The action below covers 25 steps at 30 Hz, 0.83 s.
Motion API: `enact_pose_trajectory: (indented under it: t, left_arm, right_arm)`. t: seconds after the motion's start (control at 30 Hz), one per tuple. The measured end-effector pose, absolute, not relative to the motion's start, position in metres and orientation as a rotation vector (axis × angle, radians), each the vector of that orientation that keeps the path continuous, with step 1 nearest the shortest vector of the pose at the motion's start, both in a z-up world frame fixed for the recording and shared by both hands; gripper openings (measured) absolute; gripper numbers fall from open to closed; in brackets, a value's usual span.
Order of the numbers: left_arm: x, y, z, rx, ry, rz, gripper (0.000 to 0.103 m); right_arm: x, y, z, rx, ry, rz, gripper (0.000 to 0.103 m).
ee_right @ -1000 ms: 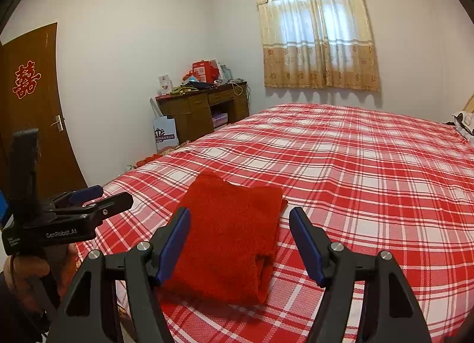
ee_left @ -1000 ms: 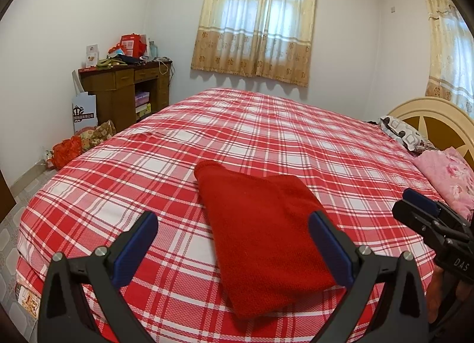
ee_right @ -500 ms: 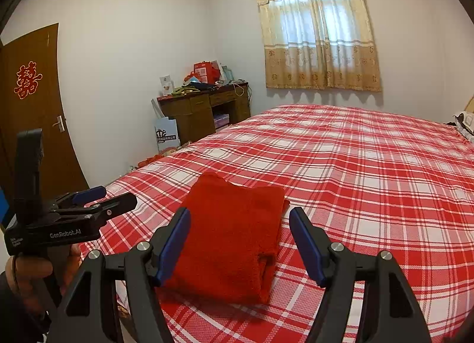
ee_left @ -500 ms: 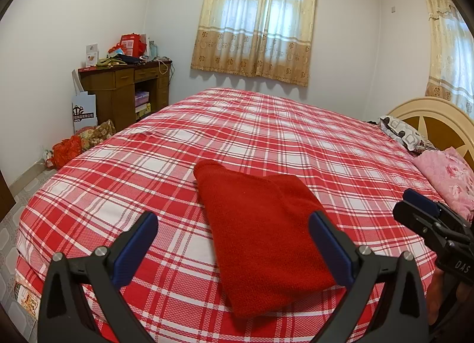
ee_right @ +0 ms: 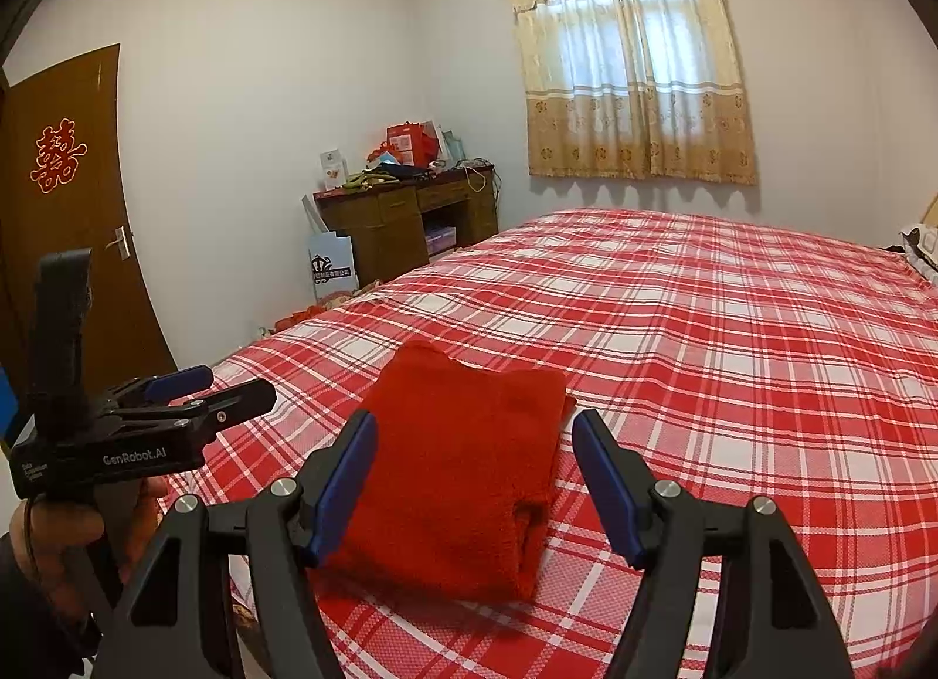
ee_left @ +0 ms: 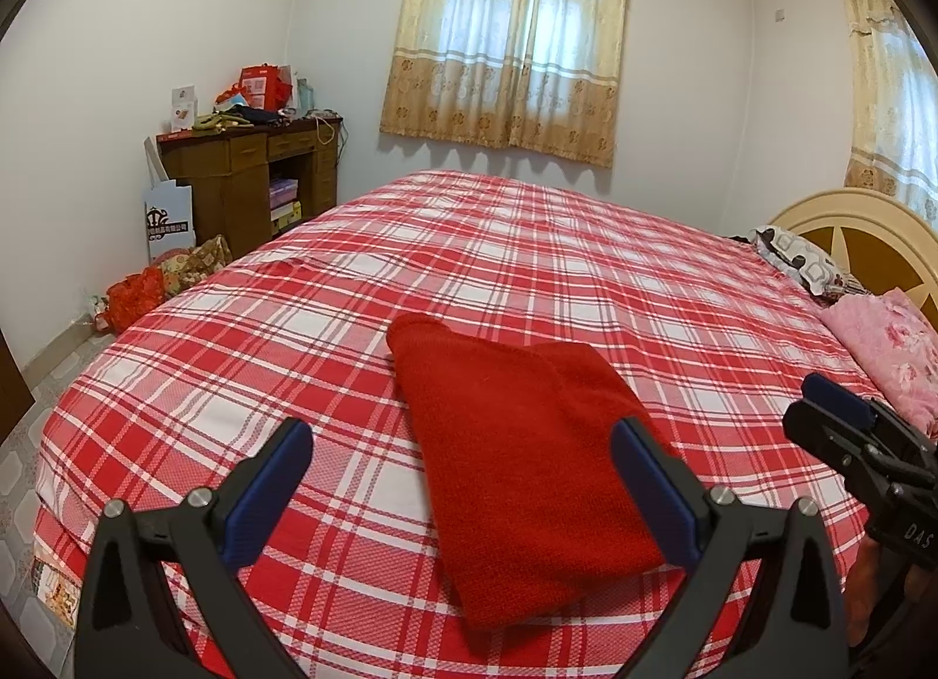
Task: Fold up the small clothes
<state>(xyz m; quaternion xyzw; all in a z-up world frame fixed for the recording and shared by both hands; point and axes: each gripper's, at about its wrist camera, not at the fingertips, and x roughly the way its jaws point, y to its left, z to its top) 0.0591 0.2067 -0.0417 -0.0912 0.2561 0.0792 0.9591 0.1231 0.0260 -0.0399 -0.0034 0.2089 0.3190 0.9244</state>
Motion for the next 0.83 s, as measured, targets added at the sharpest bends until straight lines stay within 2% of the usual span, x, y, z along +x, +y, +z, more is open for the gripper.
enact_pose_trajectory:
  t: [0.83]
  left_arm:
    - [0.058, 0.219, -0.041, -0.192, 0.515, 0.231, 0.103]
  right_arm:
    - [0.111, 0.028, -0.039, -0.038, 0.404, 0.677, 0.070]
